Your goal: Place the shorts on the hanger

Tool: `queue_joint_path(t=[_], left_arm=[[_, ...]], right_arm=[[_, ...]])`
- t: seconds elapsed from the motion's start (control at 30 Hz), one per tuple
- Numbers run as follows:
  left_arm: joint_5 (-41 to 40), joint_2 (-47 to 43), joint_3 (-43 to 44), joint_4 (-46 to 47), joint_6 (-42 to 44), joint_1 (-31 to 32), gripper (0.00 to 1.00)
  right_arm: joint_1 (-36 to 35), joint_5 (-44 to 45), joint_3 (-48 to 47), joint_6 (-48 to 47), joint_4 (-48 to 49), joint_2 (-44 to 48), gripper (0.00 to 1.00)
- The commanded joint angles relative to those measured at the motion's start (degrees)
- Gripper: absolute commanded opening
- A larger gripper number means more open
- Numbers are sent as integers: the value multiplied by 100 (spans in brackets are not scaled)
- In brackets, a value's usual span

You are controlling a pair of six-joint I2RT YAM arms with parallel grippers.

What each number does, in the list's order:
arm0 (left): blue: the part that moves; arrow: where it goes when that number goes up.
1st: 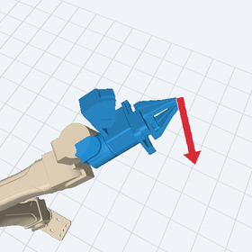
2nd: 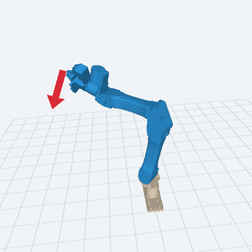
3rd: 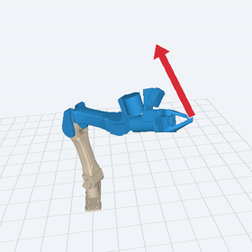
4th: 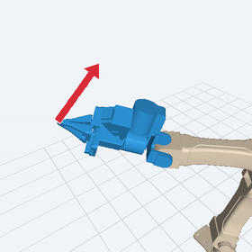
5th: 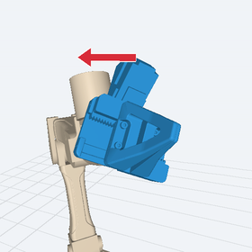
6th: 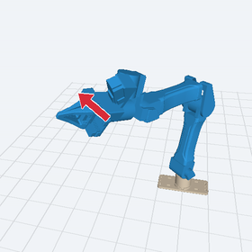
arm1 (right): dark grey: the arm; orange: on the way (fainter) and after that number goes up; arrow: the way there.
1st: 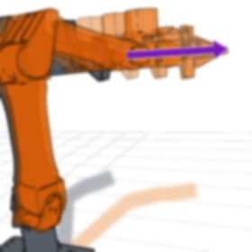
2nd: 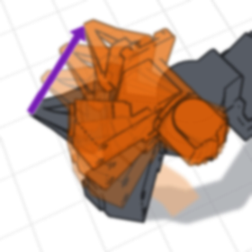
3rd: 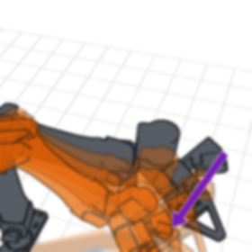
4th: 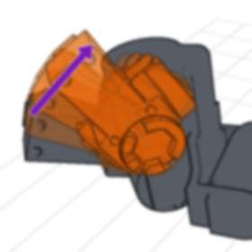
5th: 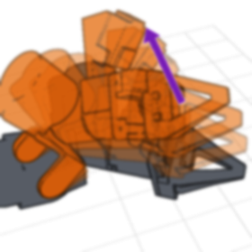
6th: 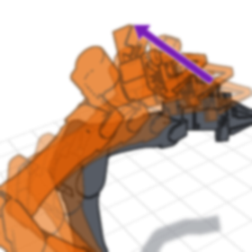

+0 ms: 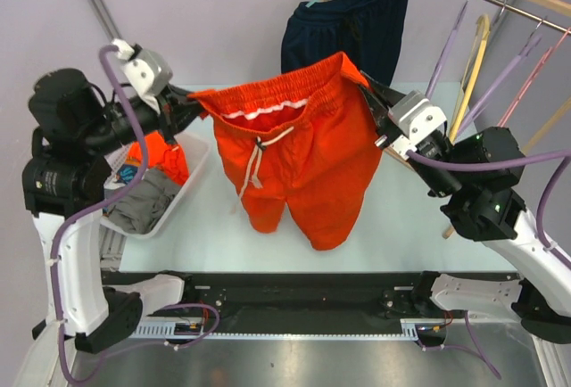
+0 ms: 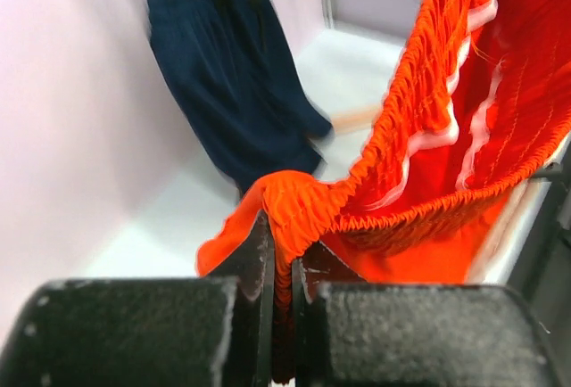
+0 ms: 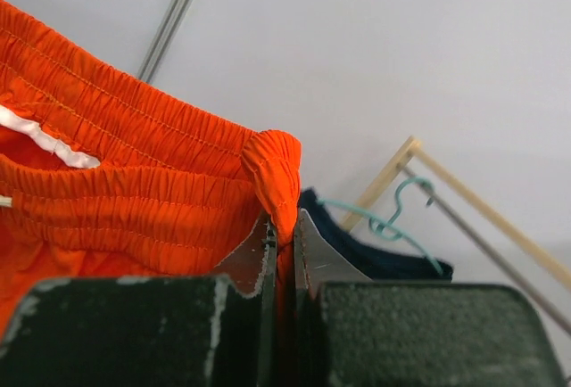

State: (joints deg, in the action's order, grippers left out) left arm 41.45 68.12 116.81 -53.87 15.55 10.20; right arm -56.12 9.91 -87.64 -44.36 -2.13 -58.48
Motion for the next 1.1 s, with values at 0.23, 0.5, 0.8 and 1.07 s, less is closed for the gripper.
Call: queue_joint_path(t=[0.23,0.5,0.8,1.07], left_arm=[[-1236,-45,-2573,533,254,8,1],[-1428,-773,-5561,1508,1327,386,0],[-2360,-582,-8253,2626,1266,1538,7],[-1904,-298,-7850,1846,1854,1582,41]], right_arm=[[1286,-929,2206,1245,27,408,0],[1815,-2098,4242,1308,817,600,0],[1473,-2898,7180,-11,1427,1751,18],[1314,-2995,7007,-336,-55,2567,53]])
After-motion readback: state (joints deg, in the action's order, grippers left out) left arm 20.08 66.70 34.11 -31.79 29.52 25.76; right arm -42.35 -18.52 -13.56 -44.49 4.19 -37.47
